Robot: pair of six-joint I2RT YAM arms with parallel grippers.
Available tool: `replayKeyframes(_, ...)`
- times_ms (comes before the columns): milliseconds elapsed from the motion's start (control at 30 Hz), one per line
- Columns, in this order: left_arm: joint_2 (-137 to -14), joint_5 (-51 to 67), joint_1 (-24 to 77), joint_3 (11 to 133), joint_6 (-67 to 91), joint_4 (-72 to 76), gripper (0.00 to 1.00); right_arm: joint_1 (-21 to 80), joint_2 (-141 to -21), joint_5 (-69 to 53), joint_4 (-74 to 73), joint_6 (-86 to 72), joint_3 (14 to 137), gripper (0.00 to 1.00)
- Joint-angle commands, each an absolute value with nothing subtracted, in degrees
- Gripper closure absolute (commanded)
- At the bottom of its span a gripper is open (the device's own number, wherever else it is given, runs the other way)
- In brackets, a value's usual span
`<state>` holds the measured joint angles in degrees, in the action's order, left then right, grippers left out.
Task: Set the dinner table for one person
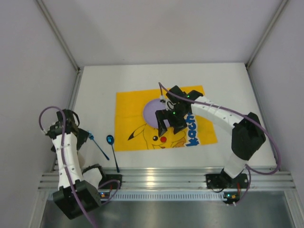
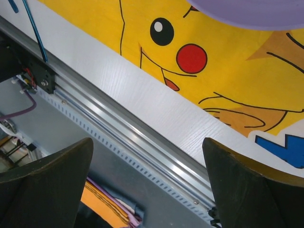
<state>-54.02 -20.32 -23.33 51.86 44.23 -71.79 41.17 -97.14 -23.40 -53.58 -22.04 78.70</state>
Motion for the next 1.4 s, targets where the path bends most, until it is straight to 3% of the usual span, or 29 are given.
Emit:
replayKeyframes(0, -55.63, -17.41, -24.87, 51.59, 42.45, -65.13, 0.02, 40.08, -94.31, -22.85, -52.91, -21.18, 78.66, 0.0)
replayKeyframes(233, -59.85, -16.08, -25.4, 55.02, 42.45, -63.64, 0.14, 38.85, -93.52, -21.89, -52.91, -21.18, 77.43, 0.0)
replayKeyframes(333, -61.34, -16.44, -25.49, 54.06, 41.75, -62.32, 0.29, 37.97, -93.08, -21.71, -52.82, -21.18, 76.73, 0.0)
replayKeyframes(367, -61.61, -16.26, -25.49, 53.36, 41.75, -61.97, 0.42, 37.45, -92.99, -21.8, -52.82, -21.18, 76.47, 0.0)
replayKeyframes(433, -61.96, -16.43, -25.49, 53.0, 41.4, -61.18, 0.59, 37.0, -92.64, -21.62, -52.65, -21.01, 76.12, 0.0)
replayKeyframes(500, -62.05, -17.4, -25.49, 53.26, 41.4, -61.43, 0.89, 36.22, -92.2, -21.53, -52.65, -21.0, 75.76, 0.0)
replayKeyframes(567, -62.31, -18.1, -25.49, 53.79, 41.22, -61.52, 1.0, 35.51, -91.85, -21.45, -52.47, -20.92, 75.15, 0.0)
replayKeyframes(733, -63.01, -18.46, -25.4, 56.06, 38.77, -62.75, 1.0, 34.19, -90.62, -21.36, -51.94, -20.92, 73.65, 0.0)
replayKeyframes(1033, -67.75, -12.4, -18.56, 73.03, 41.3, -64.34, 1.0, 26.22, -84.21, -18.55, -52.56, -22.14, 72.51, 0.0)
replayKeyframes(1233, -84.32, -15.39, 7.27, 89.27, 47.2, -60.92, 1.0, 18.12, -74.98, -14.77, -55.37, -26.44, 70.76, 0.0)
replayKeyframes(1367, -101.92, -13.8, 22.45, 113.5, 43.26, -58.45, 1.0, 17.32, -69.09, -15.03, -55.55, -28.82, 68.21, 0.0)
